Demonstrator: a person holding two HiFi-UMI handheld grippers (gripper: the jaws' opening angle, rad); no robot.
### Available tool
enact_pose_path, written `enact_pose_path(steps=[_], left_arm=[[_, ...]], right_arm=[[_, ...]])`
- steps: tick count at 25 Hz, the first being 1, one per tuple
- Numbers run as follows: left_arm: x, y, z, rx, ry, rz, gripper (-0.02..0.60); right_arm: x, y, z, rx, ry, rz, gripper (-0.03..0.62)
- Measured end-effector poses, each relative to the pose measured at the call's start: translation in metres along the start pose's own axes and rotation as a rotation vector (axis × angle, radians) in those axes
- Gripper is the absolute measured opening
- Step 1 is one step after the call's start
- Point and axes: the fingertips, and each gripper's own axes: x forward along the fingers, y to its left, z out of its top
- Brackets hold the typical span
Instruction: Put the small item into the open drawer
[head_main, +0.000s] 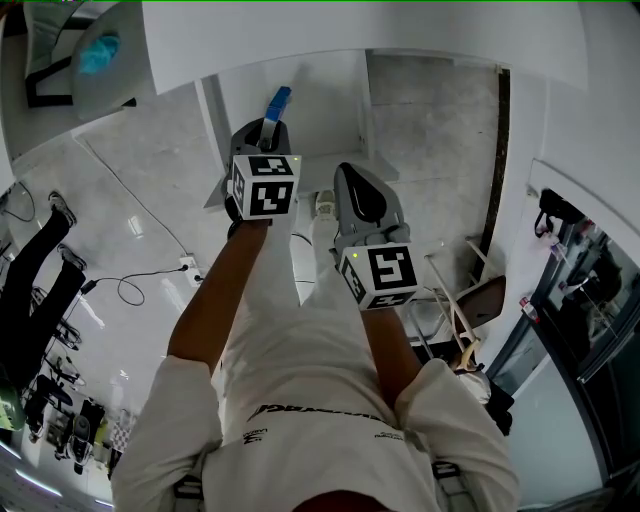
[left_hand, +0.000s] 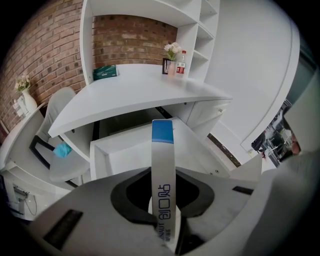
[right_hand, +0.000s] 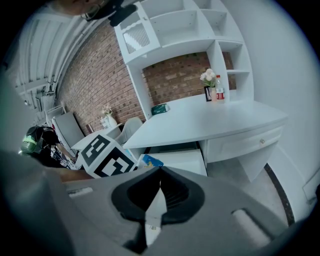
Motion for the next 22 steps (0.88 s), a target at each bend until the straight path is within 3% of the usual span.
enact_pose_path(steps=[8, 15, 22], left_arm=[[0.018, 0.0, -0.007, -0.059, 0.048, -0.017, 0.072], [0.034, 0.0, -0.005, -0.031, 0.083, -0.012, 0.072], [0.046, 0.001, -0.008, -0.063, 0.115, -0.016, 0.072]], right_arm=[[-0.002, 0.003, -0.008, 0.004, 0.014, 0.002, -0.005], [-0.005, 0.001, -0.012, 0.01, 0.017, -0.004, -0.005], [-0.006, -0.004, -0.023, 0.016, 0.032, -0.012, -0.005]])
